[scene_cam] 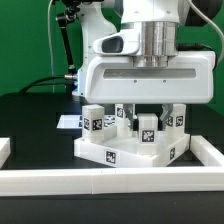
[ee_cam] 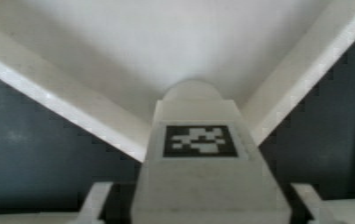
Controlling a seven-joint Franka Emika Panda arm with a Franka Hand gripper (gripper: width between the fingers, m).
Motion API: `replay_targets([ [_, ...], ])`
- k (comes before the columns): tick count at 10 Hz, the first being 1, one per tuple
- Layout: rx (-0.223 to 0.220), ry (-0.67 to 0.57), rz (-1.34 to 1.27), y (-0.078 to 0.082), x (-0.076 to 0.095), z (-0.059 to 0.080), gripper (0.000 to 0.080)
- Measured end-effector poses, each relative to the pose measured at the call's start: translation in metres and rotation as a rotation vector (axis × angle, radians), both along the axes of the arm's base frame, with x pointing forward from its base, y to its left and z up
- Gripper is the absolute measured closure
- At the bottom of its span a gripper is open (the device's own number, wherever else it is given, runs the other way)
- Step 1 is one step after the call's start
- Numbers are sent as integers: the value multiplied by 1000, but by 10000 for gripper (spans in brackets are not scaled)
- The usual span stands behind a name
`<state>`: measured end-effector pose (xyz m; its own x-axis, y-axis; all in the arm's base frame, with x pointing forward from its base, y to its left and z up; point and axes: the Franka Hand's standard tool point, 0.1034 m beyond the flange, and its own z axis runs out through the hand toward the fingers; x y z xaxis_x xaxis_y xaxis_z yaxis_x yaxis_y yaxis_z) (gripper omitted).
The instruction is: Assemble square table
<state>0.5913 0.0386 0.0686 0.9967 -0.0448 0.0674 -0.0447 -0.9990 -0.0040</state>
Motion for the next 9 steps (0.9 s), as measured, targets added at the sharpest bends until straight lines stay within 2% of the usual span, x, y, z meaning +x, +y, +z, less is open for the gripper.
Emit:
replay_targets([
  [2,6,-3,-84,2,0,0,511],
  [4,28,-3,-392,14,0,0,511],
  [9,60,5,-810,13,0,-1,509],
])
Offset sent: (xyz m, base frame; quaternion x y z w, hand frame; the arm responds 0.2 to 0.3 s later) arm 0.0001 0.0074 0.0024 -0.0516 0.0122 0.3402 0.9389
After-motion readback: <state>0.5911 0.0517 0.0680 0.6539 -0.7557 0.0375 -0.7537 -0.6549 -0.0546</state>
